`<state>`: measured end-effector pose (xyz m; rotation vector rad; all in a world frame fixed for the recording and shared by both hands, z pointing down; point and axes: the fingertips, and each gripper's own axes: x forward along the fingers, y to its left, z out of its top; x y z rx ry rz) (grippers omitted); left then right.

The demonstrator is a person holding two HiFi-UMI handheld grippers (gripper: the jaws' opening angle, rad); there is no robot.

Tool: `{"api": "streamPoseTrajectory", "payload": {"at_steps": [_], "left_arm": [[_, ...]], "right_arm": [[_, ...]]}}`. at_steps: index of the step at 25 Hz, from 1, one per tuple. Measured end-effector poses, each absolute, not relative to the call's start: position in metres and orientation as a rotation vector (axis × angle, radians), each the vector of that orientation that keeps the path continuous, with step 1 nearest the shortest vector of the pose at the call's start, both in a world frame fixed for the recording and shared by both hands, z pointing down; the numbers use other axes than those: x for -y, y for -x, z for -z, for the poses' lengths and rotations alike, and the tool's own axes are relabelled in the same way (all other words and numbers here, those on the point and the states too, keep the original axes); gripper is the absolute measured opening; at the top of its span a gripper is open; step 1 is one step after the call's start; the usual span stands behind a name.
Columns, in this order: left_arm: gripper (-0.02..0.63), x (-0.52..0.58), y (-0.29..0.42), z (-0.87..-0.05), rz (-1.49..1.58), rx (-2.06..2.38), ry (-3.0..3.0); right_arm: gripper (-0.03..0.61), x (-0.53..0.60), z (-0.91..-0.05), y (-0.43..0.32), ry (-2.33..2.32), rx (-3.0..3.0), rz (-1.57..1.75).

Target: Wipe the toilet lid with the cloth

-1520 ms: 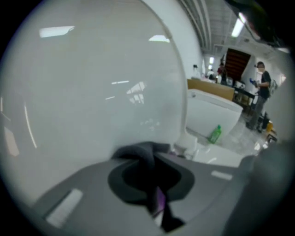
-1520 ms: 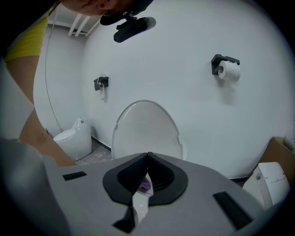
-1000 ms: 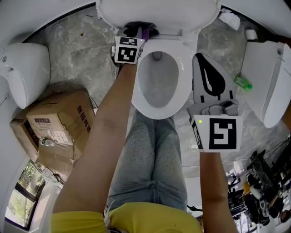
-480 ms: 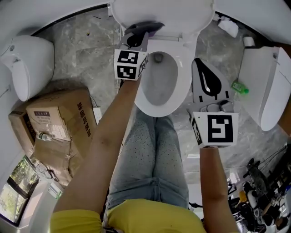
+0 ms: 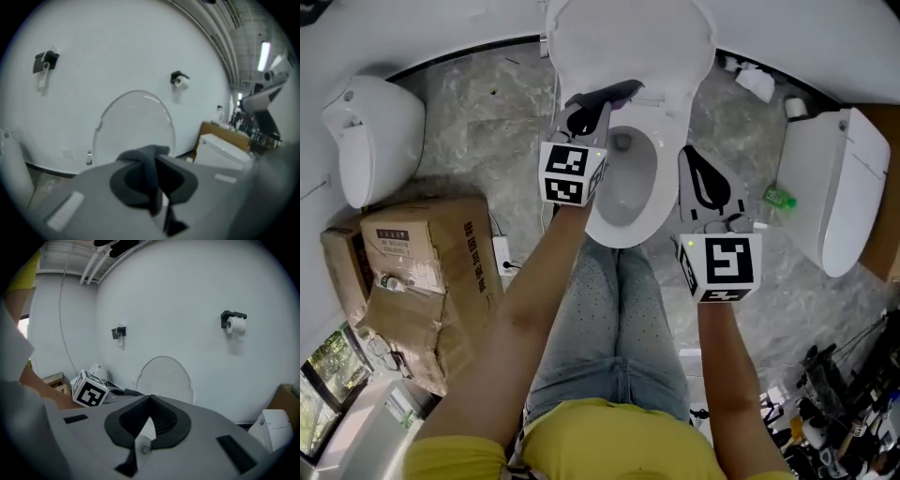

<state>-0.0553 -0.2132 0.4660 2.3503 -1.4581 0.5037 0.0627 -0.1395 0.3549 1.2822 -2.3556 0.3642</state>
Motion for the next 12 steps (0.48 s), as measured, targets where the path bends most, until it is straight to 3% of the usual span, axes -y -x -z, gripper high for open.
{"api": "streamPoseTrajectory", "payload": {"at_steps": [12], "left_arm": [[0.018, 0.169, 0.026, -0.345, -0.487, 1.481, -2.475]], "right_arm": [[0.017, 0.125, -0.291, -0.078, -1.333, 2.369, -0.322]]}}
